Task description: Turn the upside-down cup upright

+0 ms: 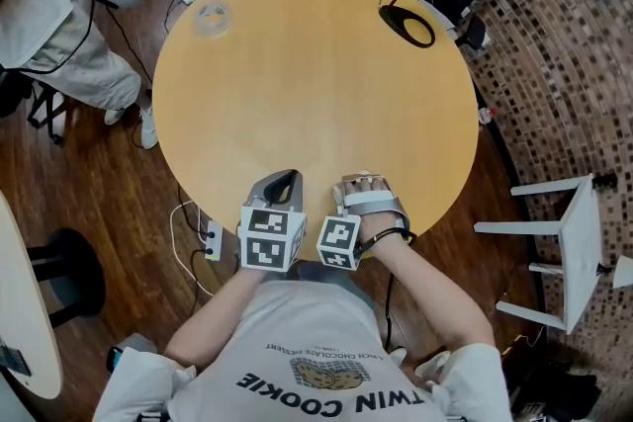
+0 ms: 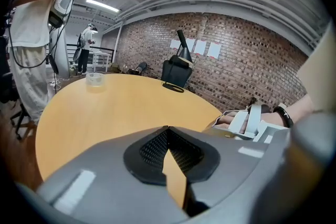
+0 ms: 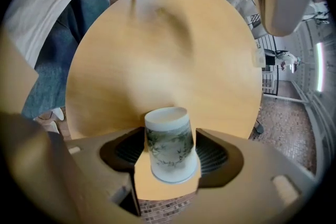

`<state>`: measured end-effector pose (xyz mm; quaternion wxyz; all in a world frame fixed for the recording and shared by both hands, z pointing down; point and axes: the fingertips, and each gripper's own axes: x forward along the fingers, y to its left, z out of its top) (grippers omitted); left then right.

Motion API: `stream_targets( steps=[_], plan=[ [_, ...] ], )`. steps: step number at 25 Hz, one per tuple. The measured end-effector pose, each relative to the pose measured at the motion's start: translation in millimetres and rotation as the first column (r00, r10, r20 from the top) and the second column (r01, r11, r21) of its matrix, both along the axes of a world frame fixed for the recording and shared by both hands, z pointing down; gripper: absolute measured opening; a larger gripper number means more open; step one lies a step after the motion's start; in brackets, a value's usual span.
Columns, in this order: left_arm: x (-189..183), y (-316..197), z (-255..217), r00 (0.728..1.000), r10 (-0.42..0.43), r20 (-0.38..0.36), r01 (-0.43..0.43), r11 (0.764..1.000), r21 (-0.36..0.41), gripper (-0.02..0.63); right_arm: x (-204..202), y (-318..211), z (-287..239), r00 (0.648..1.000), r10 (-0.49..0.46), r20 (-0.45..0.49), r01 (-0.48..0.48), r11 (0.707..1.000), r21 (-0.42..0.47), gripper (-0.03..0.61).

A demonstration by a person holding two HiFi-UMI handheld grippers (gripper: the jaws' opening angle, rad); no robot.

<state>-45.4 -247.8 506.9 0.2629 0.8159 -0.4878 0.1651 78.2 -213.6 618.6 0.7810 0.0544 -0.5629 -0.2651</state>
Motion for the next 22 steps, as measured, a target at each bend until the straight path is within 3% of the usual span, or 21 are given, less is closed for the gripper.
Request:
stream_targets(
  steps=[7,11,14,17,22],
  plan=[
    [11,-1,1,1.000,0.011,0.009,-0.011,1.000,0.005,0.006,5,0,-9,0.995,0.019,0.095,-0.021,1.000,0.018,0.295],
    [16,-2,1,1.000,0.013,0.016,-0.013,1.000,0.000,0.005,2,6,-21,0.959,0.110,0.262,-0.103,0.994,-0.043,0.295],
    [19,-4,1,1.000,0.010,0.018,-0.010,1.000,-0.001,0.006,-1,7,-36,0.860,0.249,0.446,-0.211,0.968,-0.134,0.295],
    [23,-6,-1,1.000,0.013,0.020,-0.013,1.000,0.003,0.005,4,-5,-54,0.741,0.362,0.566,-0.307,0.932,-0.194,0.295],
    [32,-5,-3,0.999,0.030,0.023,-0.030,1.000,0.006,0.006,21,-22,-73,0.501,0.554,0.665,-0.444,0.824,-0.351,0.295]
  ],
)
